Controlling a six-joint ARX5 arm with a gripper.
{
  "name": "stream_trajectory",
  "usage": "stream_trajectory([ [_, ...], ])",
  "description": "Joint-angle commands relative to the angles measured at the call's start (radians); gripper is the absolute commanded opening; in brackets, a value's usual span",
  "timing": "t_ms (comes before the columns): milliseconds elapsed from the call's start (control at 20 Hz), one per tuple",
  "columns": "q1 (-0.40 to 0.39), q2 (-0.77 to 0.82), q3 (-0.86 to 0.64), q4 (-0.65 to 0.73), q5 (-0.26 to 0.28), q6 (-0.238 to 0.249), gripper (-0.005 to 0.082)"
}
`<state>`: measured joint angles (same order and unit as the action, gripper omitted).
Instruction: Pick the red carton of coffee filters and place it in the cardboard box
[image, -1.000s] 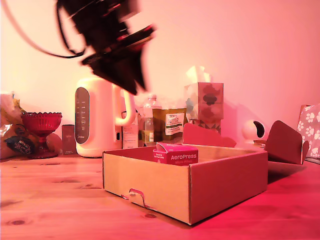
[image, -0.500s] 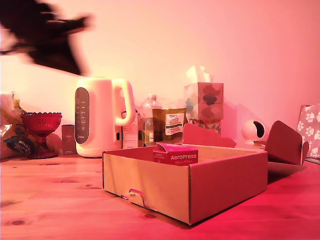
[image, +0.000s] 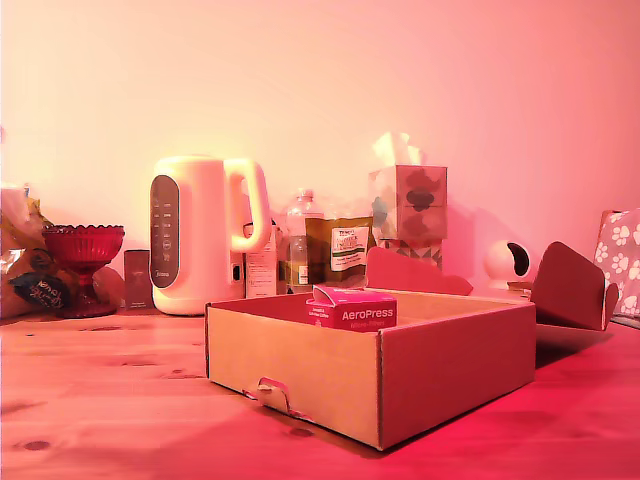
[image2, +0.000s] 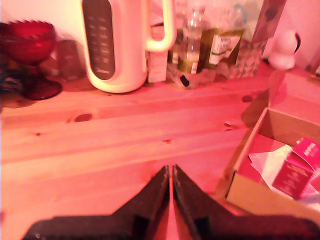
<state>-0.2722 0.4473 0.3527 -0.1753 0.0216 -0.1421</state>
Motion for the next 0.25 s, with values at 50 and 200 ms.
stream_trajectory([
  [50,0.000,-0.101,-0.039,-0.048,-0.021,-0.022,-0.0024],
  [200,0.000,-0.180,-0.046,-0.066,-0.064,-0.026,-0.0024],
])
